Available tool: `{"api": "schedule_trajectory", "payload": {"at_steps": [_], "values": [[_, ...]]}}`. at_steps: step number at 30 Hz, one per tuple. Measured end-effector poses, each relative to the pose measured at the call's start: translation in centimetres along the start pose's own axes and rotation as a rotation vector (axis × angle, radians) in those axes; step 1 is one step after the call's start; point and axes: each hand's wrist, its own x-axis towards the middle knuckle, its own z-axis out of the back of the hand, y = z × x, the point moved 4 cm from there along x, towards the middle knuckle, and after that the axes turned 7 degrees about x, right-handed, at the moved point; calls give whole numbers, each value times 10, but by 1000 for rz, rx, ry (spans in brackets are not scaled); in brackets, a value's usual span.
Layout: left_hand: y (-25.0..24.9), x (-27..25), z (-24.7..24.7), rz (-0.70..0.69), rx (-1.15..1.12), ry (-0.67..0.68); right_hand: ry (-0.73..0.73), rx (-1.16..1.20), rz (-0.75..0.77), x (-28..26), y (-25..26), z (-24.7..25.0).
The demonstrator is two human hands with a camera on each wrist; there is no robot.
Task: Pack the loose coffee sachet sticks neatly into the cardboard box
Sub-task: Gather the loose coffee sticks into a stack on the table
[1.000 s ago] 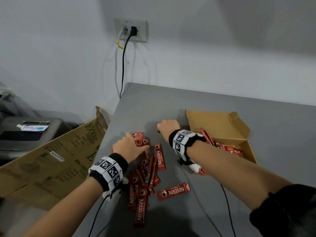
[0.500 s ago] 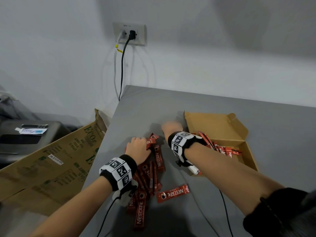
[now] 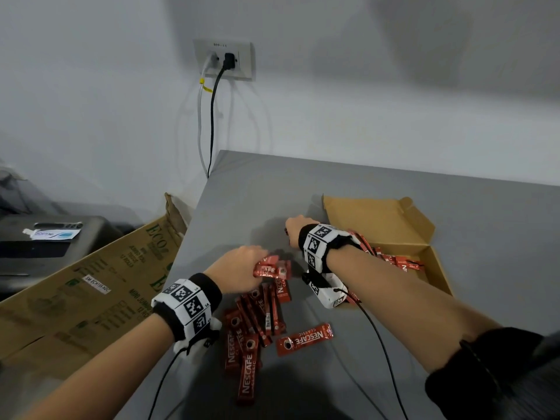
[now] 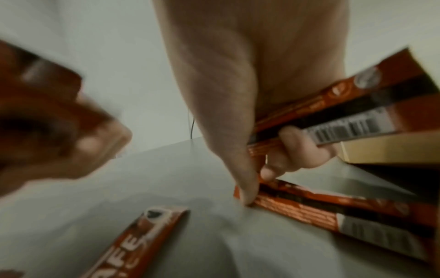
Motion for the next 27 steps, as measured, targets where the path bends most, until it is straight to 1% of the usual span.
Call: {"api": "schedule_trajectory", "payload": {"at_steps": [3,6,8,10,12,15,17,19,21,23,25,27], "values": [[-7,-1,-4,-117,139,64,-49,36,42,-6,7,4],[-18,2,-5,-229,259,146,-174,119,80,-22,13,18],[-26,3,-9,-274,382,211,-281,199,131,-38,15,26],[-30,5,-12,-283,450,231,-345,290,187,-58,15,25],[-33,8,-14,-258,430,239,-363,303,239,-76,15,16],[-35,12,-15,-186,425,242,-365,233,309,-91,15,-8],[-29,13,-14,-104,388,199,-376,254,337,-100,14,-20],[-13,13,-10,1,260,119,-382,276,374,-111,13,-28],[4,9,-4,56,151,54,-327,289,431,-122,14,-37],[8,-4,-1,35,118,69,-171,298,482,-127,13,-53],[6,-22,-8,-3,120,189,-5,238,498,-127,8,-73],[5,-39,-15,7,142,279,74,51,494,-126,2,-88]]}}
